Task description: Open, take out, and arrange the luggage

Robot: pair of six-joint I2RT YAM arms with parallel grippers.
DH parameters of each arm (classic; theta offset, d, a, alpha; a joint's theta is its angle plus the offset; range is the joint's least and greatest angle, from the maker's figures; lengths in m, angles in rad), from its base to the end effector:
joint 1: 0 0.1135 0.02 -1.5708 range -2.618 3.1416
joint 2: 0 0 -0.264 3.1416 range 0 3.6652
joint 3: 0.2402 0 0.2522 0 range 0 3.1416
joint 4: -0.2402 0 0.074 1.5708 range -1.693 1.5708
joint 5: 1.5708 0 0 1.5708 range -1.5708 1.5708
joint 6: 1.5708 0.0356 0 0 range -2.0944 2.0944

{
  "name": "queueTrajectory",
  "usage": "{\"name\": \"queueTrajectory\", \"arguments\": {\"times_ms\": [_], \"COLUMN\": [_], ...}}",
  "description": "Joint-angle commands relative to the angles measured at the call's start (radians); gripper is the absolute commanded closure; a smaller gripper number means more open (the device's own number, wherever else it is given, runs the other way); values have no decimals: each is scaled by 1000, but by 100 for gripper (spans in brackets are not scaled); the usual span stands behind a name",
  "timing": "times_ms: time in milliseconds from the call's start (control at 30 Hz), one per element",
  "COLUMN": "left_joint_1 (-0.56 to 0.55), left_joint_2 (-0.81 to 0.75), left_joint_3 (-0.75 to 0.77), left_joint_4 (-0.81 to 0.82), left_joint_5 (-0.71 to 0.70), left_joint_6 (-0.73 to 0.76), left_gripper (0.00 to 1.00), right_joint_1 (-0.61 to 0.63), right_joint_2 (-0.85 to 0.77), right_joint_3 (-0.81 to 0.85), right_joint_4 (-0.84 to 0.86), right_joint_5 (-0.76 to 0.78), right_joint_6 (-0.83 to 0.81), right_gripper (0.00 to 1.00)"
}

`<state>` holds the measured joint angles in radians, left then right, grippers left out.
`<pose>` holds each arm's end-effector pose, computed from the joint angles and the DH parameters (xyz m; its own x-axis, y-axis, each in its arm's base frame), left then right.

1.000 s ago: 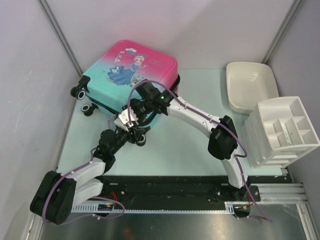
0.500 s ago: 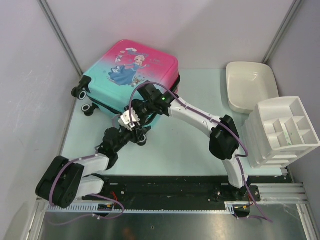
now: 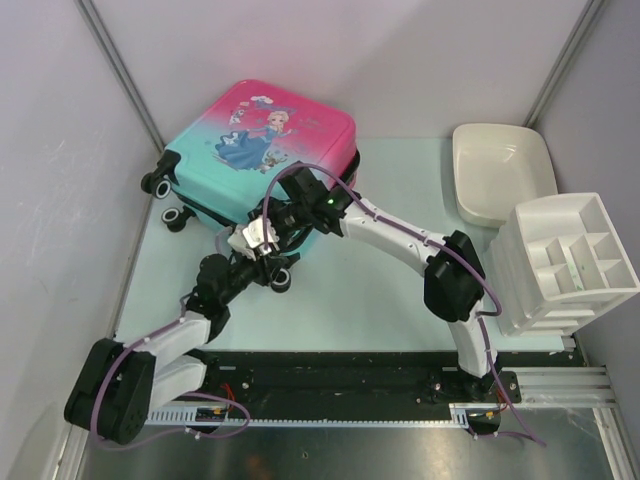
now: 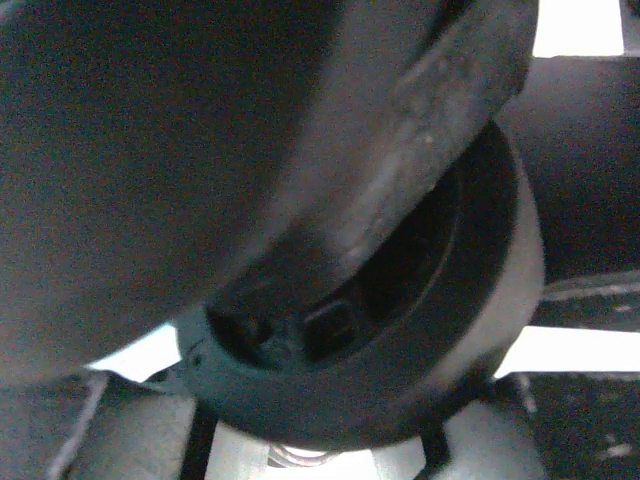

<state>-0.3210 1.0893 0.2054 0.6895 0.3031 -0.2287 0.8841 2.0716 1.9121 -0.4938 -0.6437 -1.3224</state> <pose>0.1916 -0.0749 0.1753 -0.3098 -0.1250 -0.9425 0.5224 0.8059 -0.2786 0.2875 0.3844 0.3031 0.7977 -0.2499 -0.5488 -0.5999 -0.4215 -0.6800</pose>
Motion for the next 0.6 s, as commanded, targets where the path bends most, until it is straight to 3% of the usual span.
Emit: {"name": "queueTrajectory", "arguments": {"times_ms": [0, 100, 133, 167, 200, 233, 333, 567], "left_joint_1": [102, 122, 137, 141, 143, 142, 129, 51], "left_joint_2": [-58, -88, -98, -101, -111, -121, -166, -151], "left_joint_3": [54, 49, 46, 46, 39, 31, -7, -21], "left_joint_4": [-119, -156, -159, -160, -162, -169, -169, -110], "left_joint_5": [-173, -168, -123, -96, -76, -62, -50, -36], "left_joint_6": [-127, -124, -130, -135, -139, -155, -149, -52], "left_gripper": [100, 100, 95, 76, 50, 36, 31, 30], "right_joint_1": [-132, -129, -129, -129, -128, -128, -128, -123], "right_joint_2": [-50, -53, -53, -51, -50, -48, -42, -38], "right_joint_3": [-8, -16, -19, -19, -22, -22, -21, -19], "right_joint_4": [161, 161, 164, 166, 166, 167, 170, 169], "right_joint_5": [171, 171, 171, 171, 171, 171, 174, 173], "right_joint_6": [190, 193, 192, 192, 192, 193, 195, 210], "right_gripper": [100, 100, 100, 100, 100, 100, 100, 100]}}
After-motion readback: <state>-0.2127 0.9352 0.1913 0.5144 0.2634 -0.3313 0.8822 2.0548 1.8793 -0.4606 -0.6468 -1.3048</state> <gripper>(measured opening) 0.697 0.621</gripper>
